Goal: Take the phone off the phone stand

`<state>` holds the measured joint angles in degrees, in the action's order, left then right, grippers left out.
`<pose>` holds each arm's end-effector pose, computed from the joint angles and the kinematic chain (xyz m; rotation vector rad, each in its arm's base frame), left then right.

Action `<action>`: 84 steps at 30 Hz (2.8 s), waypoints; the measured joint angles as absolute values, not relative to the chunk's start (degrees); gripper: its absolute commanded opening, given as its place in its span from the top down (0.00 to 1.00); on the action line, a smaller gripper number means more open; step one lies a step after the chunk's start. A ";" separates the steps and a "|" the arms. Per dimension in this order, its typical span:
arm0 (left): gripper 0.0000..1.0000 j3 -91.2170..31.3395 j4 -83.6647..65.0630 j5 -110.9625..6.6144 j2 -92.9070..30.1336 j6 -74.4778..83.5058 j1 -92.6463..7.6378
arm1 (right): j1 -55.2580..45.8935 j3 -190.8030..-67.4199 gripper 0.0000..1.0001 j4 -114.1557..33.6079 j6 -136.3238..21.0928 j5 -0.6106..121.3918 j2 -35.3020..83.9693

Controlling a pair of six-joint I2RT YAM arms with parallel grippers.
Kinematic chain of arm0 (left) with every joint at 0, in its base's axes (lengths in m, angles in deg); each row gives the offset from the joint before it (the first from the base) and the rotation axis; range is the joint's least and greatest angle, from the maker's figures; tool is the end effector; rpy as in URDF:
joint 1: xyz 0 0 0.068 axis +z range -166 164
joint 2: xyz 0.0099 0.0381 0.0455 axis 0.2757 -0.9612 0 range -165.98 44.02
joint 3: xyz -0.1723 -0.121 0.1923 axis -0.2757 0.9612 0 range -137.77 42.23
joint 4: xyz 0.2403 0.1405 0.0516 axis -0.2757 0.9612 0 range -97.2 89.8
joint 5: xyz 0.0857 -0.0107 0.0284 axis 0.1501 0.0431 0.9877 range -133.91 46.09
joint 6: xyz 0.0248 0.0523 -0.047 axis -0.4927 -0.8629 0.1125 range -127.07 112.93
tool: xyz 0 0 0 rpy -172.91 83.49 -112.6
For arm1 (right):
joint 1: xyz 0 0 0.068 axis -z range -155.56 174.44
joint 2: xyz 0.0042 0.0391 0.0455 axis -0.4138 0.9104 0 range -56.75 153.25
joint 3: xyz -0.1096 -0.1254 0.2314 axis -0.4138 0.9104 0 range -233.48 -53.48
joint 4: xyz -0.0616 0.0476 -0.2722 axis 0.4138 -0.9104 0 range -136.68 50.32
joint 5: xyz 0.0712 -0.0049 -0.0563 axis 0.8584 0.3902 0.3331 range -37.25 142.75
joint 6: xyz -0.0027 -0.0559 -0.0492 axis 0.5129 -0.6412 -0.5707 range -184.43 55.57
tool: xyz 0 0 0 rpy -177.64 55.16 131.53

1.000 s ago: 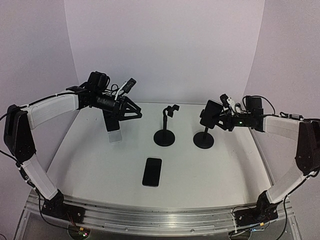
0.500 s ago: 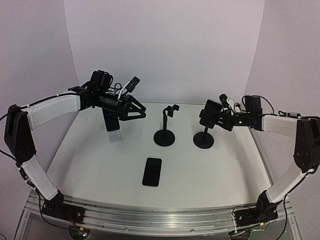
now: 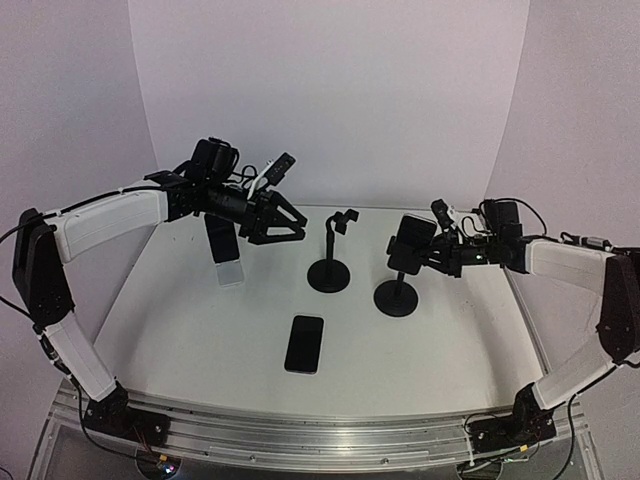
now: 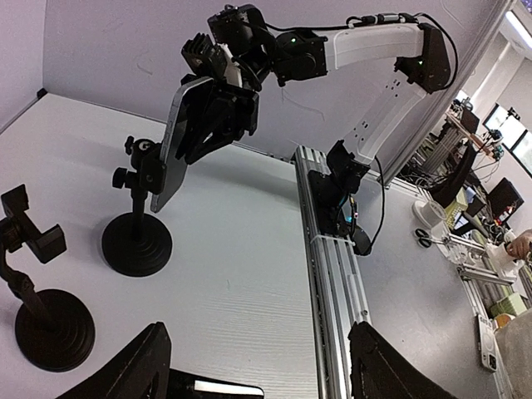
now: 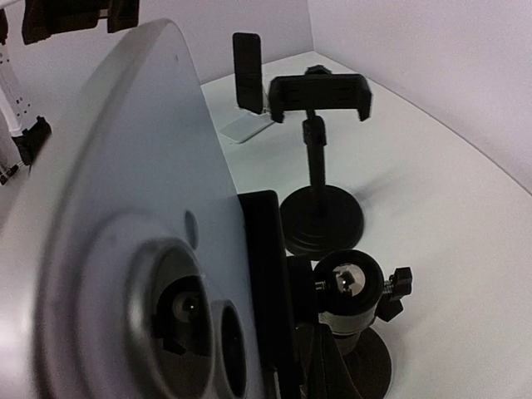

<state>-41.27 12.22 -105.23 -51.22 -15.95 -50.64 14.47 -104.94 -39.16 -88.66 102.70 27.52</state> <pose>0.3052 -0.2777 0.3394 1.3462 1.5903 -1.3904 0.3332 0.1071 0.2329 -1.0449 1.7052 0.7627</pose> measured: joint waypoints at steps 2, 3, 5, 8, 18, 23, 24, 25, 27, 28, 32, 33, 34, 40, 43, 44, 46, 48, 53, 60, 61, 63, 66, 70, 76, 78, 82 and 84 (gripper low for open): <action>0.27 -41.84 12.14 -105.17 -51.81 -15.93 -51.49 | 12.22 -104.92 0.99 -40.26 -88.99 102.64 26.84; 0.28 -42.06 12.20 -105.04 -52.14 -15.86 -51.97 | 11.06 -104.92 0.99 -40.65 -89.12 102.62 26.60; 0.27 -42.10 12.20 -104.51 -52.69 -15.75 -52.87 | 8.17 -104.92 0.99 -41.55 -89.51 102.55 26.25; 0.27 -42.10 12.20 -103.33 -53.52 -15.69 -54.75 | 4.22 -104.92 0.99 -42.62 -90.14 102.66 26.25; 0.27 -44.57 11.46 -98.57 -57.63 -15.51 -61.94 | 0.65 -106.10 0.79 -46.29 -93.62 102.11 26.28; 0.27 -47.48 9.64 -97.28 -60.01 -15.08 -64.19 | 0.63 -106.99 0.61 -47.54 -94.49 100.89 26.30; 0.26 -48.07 9.25 -97.12 -60.45 -14.99 -64.41 | 0.63 -107.23 0.59 -47.56 -94.47 100.56 26.30; 0.26 -48.75 9.05 -96.99 -60.97 -14.90 -64.52 | 0.61 -107.47 0.58 -47.56 -94.69 100.23 26.30; 0.26 -50.34 8.66 -96.66 -62.06 -14.57 -64.58 | 0.61 -107.67 0.48 -47.54 -94.69 99.56 26.28; 0.26 -51.20 8.53 -96.62 -62.74 -14.46 -64.58 | 0.61 -107.72 0.44 -47.60 -94.82 99.10 26.25; 0.26 -53.08 8.09 -96.51 -64.31 -14.33 -64.58 | 0.61 -107.72 0.28 -47.93 -94.82 97.33 25.62; 0.26 -53.84 7.70 -96.21 -65.25 -14.33 -64.73 | 0.61 -107.72 0.28 -48.00 -94.17 96.08 24.40; 0.26 -53.91 7.70 -96.18 -65.32 -14.33 -64.76 | 0.61 -107.72 0.19 -48.02 -94.17 96.04 24.35; 0.27 -57.51 7.72 -94.28 -68.47 -15.71 -66.44 | 0.61 -104.22 0.13 -48.34 -89.20 92.56 15.85; 0.32 -59.61 7.96 -93.32 -70.08 -16.28 -66.99 | 0.61 -102.64 0.12 -48.59 -86.91 91.08 12.68; 0.35 -60.66 7.98 -93.08 -70.83 -16.52 -67.07 | 0.61 -101.75 0.12 -48.63 -85.51 90.07 11.33; 0.40 -61.84 7.98 -92.73 -71.68 -16.69 -67.07 | 0.61 -100.68 0.13 -48.76 -83.48 88.72 10.01; 0.45 -62.34 8.00 -92.62 -72.12 -17.24 -67.07 | 0.61 -99.78 0.15 -49.20 -81.21 86.88 9.03; 0.54 -62.48 8.33 -91.90 -72.58 -18.11 -67.31 | 0.39 -99.41 0.22 -50.36 -75.83 81.35 8.40; 0.86 -62.48 8.38 -90.46 -72.64 -19.01 -68.63 | -1.71 -99.43 0.29 -52.50 -69.53 72.10 8.55; 0.92 -62.48 8.33 -90.11 -72.64 -18.88 -68.71 | -2.08 -99.43 0.29 -52.72 -69.10 71.69 8.55; 1.00 -62.39 7.92 -88.93 -72.64 -19.80 -68.69 | -3.59 -99.43 0.32 -53.55 -68.33 69.98 8.57; 1.00 -61.14 6.65 -88.77 -72.23 -19.75 -68.28 | -5.05 -99.43 0.37 -54.14 -67.26 67.86 8.59; 1.00 -55.07 1.01 -88.56 -69.32 -18.33 -68.30 | -5.86 -99.13 0.43 -54.57 -65.07 65.09 8.38; 1.00 -49.86 -6.53 -87.13 -67.46 -15.64 -68.34 | -7.94 -98.89 0.46 -54.64 -61.21 59.95 8.33; 1.00 -48.38 -9.48 -86.76 -67.35 -15.58 -68.38 | -9.38 -98.80 0.47 -54.66 -60.38 58.60 8.33; 1.00 -46.13 -12.80 -86.11 -66.63 -17.00 -68.47 | -11.06 -98.75 0.48 -55.21 -59.24 56.13 8.27; 1.00 -45.93 -13.22 -85.65 -66.57 -18.22 -68.49 | -11.35 -98.75 0.49 -55.27 -59.00 55.56 8.27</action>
<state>-45.93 -13.22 -85.65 -66.57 -18.22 -68.49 -11.35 -98.75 -55.27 -59.00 55.56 8.27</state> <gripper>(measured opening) 0.057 0.526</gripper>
